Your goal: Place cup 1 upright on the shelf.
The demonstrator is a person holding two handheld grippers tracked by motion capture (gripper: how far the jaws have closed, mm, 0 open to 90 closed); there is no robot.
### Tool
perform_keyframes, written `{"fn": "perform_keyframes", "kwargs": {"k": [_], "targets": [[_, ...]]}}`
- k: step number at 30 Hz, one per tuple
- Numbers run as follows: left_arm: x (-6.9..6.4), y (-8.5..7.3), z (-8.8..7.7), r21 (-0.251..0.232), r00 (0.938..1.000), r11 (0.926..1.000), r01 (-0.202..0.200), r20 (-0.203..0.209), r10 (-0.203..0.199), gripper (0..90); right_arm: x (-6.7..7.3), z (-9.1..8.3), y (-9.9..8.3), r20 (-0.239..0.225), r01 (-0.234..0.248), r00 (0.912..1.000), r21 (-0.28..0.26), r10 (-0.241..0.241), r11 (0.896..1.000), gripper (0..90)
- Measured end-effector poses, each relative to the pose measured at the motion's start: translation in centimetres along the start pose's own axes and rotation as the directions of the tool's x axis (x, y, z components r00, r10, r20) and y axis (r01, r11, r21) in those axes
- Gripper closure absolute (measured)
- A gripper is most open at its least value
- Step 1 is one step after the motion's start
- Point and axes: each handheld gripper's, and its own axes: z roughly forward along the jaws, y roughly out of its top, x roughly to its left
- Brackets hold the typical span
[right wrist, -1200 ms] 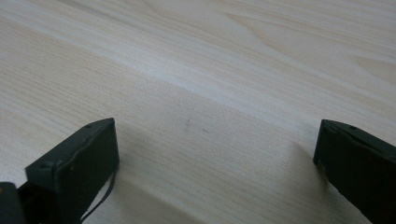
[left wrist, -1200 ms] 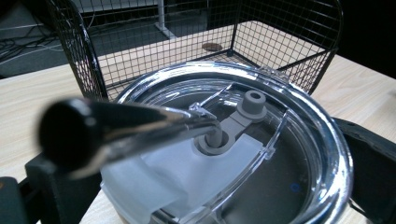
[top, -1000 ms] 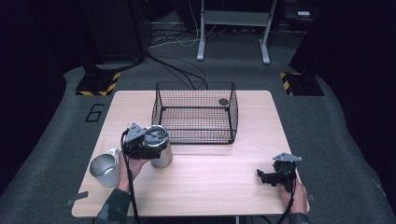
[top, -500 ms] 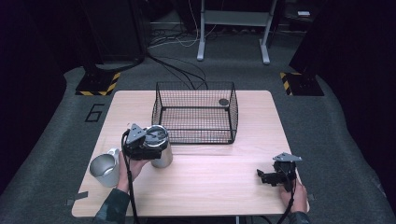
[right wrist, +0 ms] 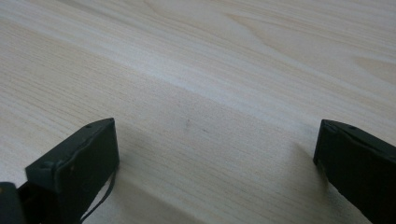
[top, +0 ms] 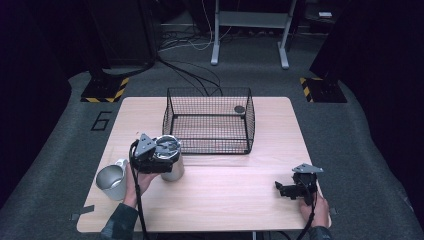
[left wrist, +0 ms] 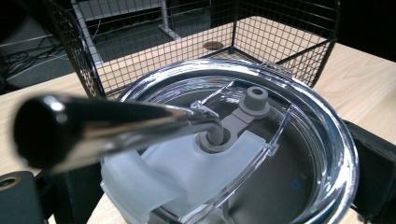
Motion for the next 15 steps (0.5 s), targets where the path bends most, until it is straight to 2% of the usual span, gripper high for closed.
{"fn": "perform_keyframes", "kwargs": {"k": [15], "targets": [[-0.8,1.4,-0.9,-0.004,0.9992,0.9998,-0.02,0.034,0.02,4.1,0.0,0.0,0.0,0.0,-0.001,1.0,-0.001,0.001,1.0,0.0]]}}
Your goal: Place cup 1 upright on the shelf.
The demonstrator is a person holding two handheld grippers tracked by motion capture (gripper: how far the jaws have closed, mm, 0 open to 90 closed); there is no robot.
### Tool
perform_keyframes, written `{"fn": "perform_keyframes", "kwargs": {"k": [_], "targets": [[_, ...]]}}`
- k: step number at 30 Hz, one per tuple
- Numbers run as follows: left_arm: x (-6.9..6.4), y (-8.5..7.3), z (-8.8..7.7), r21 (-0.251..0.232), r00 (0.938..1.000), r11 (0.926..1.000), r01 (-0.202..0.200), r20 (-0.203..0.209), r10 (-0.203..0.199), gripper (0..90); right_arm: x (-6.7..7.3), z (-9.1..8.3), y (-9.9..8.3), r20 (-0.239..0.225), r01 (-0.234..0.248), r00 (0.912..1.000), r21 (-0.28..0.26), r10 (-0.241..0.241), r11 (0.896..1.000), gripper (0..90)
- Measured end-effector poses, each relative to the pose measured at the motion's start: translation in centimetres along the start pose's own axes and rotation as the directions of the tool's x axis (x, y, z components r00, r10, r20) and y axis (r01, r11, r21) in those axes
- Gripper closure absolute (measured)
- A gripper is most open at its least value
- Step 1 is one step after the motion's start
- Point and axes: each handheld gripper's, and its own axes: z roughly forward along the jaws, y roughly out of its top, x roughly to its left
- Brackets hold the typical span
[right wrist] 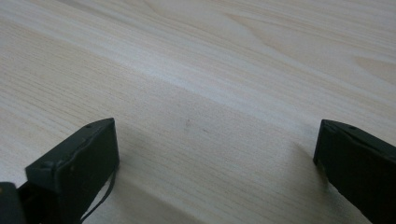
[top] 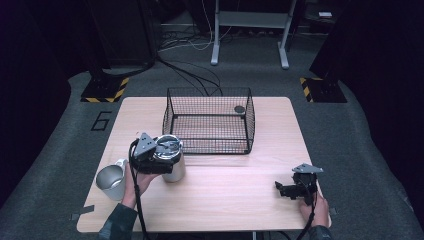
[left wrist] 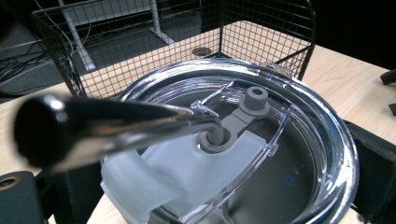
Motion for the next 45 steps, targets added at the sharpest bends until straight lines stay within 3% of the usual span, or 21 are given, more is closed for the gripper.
{"fn": "perform_keyframes", "kwargs": {"k": [19,30,45], "targets": [[-1.1,2.6,-0.7,-0.019,0.9985,0.9995,-0.025,0.048,0.026,4.1,0.0,0.0,0.0,0.0,0.003,1.0,-0.001,-0.003,1.0,0.0],[-1.7,3.8,-0.3,-0.029,0.9974,0.9993,-0.025,0.067,0.027,4.1,-0.1,0.0,0.0,0.0,0.007,1.0,-0.001,-0.007,1.0,0.0],[-2.5,6.5,0.2,-0.042,0.993,0.9973,-0.061,0.098,0.065,4.1,0.0,0.0,0.0,0.0,0.004,1.0,-0.001,-0.004,1.0,0.0]]}}
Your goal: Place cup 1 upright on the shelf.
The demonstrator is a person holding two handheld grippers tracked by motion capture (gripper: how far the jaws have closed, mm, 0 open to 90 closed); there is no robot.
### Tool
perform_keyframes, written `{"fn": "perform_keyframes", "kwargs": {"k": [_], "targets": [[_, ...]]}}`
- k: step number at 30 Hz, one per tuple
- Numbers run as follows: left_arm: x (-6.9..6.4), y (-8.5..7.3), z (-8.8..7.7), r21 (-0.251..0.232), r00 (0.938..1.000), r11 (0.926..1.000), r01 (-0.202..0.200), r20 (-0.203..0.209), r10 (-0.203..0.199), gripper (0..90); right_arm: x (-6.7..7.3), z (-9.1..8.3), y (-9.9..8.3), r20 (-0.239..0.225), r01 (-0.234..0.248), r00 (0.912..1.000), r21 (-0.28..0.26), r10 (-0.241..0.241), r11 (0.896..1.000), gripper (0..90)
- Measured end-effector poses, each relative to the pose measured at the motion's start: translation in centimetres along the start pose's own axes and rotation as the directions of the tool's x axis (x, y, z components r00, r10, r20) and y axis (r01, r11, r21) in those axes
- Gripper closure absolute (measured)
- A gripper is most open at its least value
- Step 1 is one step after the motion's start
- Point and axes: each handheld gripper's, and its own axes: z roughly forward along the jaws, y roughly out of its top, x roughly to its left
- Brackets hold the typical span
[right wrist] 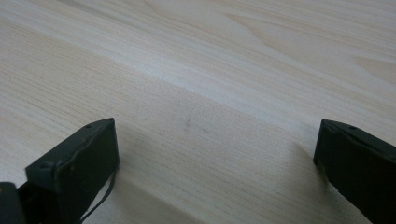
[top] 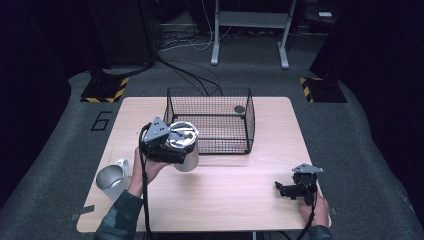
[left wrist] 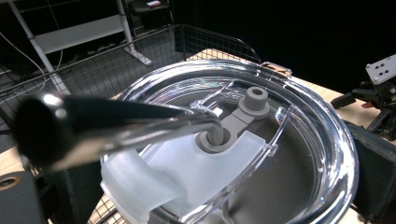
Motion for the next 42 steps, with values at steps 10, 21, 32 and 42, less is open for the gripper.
{"fn": "perform_keyframes", "kwargs": {"k": [10,21,32,42], "targets": [[-0.4,1.7,0.5,0.0,0.9996,0.9998,-0.02,0.018,0.02,4.1,0.0,0.0,0.0,0.0,0.006,1.0,0.001,-0.006,1.0,0.0],[-0.3,3.9,1.3,-0.008,0.9987,0.9999,-0.015,0.049,0.015,4.1,0.0,0.0,0.0,0.0,0.002,1.0,0.005,-0.002,1.0,0.0],[-0.1,6.3,2.6,-0.022,0.9978,0.9992,-0.032,0.057,0.034,4.1,0.0,0.0,0.0,0.0,0.004,1.0,0.005,-0.004,1.0,0.0],[0.3,7.8,4.2,-0.006,0.9974,0.9984,-0.056,0.046,0.056,4.1,0.0,0.0,0.0,0.0,0.003,1.0,0.005,-0.003,1.0,0.0]]}}
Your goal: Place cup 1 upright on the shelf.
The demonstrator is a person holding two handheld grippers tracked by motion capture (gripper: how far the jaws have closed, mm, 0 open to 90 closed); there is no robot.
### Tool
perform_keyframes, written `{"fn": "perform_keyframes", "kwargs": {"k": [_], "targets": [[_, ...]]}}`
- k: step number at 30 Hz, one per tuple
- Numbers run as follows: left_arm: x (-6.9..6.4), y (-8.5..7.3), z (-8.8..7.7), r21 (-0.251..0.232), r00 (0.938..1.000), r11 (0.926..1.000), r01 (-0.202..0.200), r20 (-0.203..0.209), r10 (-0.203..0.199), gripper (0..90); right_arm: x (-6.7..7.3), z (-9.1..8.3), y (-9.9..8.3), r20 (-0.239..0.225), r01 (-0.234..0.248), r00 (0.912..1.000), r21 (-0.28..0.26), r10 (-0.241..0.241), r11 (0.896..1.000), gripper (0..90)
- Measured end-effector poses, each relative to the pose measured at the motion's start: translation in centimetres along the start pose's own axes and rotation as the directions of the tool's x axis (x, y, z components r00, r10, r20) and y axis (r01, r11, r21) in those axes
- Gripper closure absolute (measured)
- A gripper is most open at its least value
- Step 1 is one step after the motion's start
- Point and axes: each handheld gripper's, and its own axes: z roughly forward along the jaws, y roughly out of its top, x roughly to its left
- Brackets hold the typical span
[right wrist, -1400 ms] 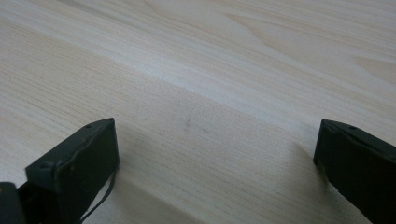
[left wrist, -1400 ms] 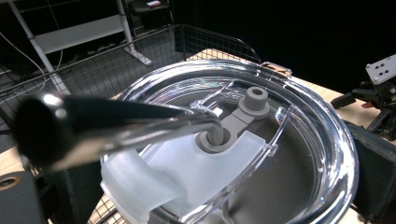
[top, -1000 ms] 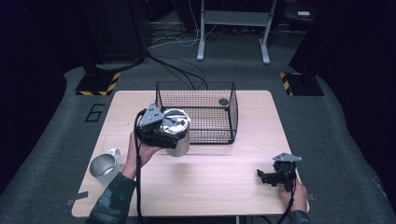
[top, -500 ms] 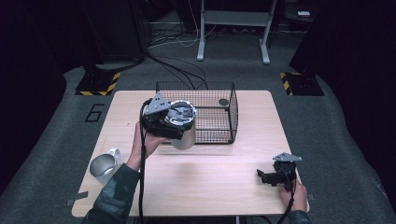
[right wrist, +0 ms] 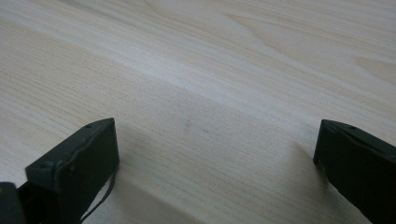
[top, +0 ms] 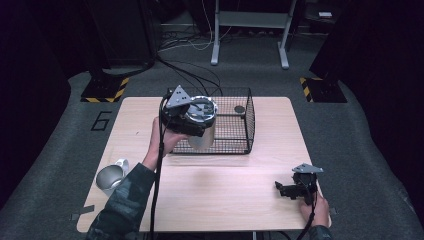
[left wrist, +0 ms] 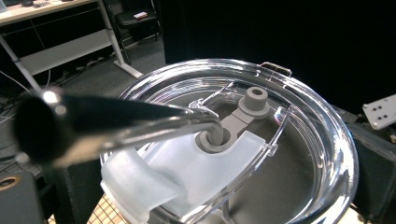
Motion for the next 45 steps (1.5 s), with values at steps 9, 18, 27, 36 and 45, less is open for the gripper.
{"fn": "perform_keyframes", "kwargs": {"k": [9,18,27,36,45], "targets": [[0.5,1.3,1.4,-0.007,0.9999,0.9999,-0.011,0.003,0.011,4.1,0.0,0.0,0.0,0.0,0.001,1.0,0.0,-0.001,1.0,0.0],[0.8,2.2,3.1,-0.01,0.9999,0.9998,-0.015,-0.002,0.015,4.1,0.0,0.0,0.0,-0.002,0.002,1.0,0.0,-0.002,1.0,0.0],[1.2,3.2,4.6,-0.013,0.9993,0.9994,-0.031,-0.019,0.031,4.1,0.0,0.0,0.0,-0.003,0.002,1.0,-0.005,-0.002,1.0,0.0],[1.3,3.6,6.4,-0.013,0.9986,0.9991,-0.039,-0.036,0.039,4.1,0.0,0.0,0.0,-0.002,-0.006,1.0,-0.005,0.006,1.0,0.0],[1.3,3.8,7.9,-0.016,0.9995,0.9997,-0.02,-0.026,0.02,4.1,0.0,0.0,0.0,-0.009,-0.006,0.9999,0.001,0.006,1.0,0.0]]}}
